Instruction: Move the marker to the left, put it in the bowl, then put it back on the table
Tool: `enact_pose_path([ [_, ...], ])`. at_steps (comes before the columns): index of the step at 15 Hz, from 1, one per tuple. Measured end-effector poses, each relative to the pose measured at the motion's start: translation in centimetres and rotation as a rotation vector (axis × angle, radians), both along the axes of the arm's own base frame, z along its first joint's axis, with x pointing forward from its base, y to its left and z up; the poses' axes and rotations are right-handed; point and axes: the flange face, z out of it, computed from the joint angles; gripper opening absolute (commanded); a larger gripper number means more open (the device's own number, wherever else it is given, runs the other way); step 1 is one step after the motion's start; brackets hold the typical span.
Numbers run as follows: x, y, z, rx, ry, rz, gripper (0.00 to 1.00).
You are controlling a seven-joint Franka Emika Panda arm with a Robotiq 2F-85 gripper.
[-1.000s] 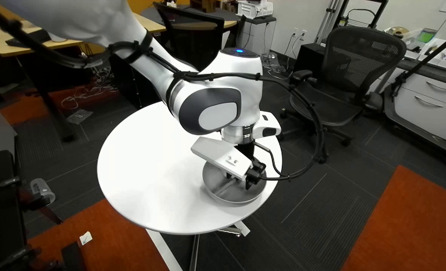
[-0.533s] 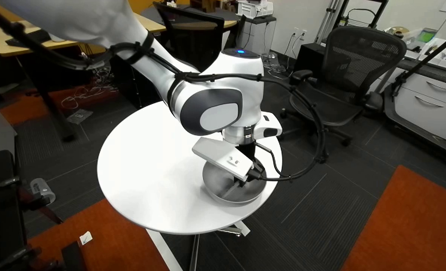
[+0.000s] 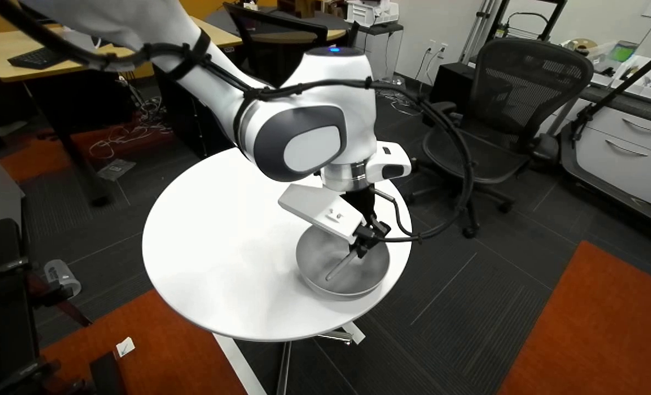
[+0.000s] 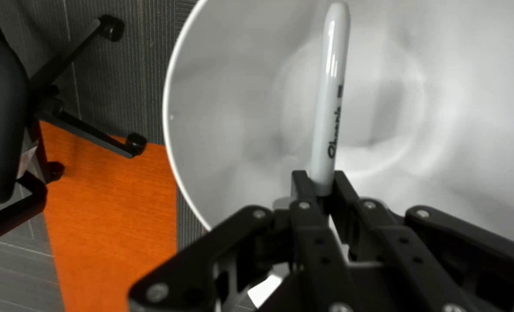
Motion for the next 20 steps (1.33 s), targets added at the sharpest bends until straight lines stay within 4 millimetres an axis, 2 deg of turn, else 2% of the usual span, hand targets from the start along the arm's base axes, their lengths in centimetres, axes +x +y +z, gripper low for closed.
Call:
enact_pose_path([
  [3, 0.0, 2.1, 3.3, -0.066, -0.082, -0.009, 0.04],
  [7, -0.3, 6.0, 8.1, -0.155, -0.202, 0.017, 0.04],
  [9, -0.8, 8.2, 9.9, -0.172, -0.242, 0.037, 0.04],
  [11, -1.5, 10.5, 10.8, -0.156, -0.257, 0.053, 0.04],
  [15, -3.4, 15.4, 10.3, -0.085, -0.231, 0.115, 0.04],
  [17, -4.4, 17.5, 9.2, -0.064, -0.199, 0.193, 0.04],
  [20, -6.3, 19.3, 6.6, -0.052, -0.118, 0.351, 0.04],
])
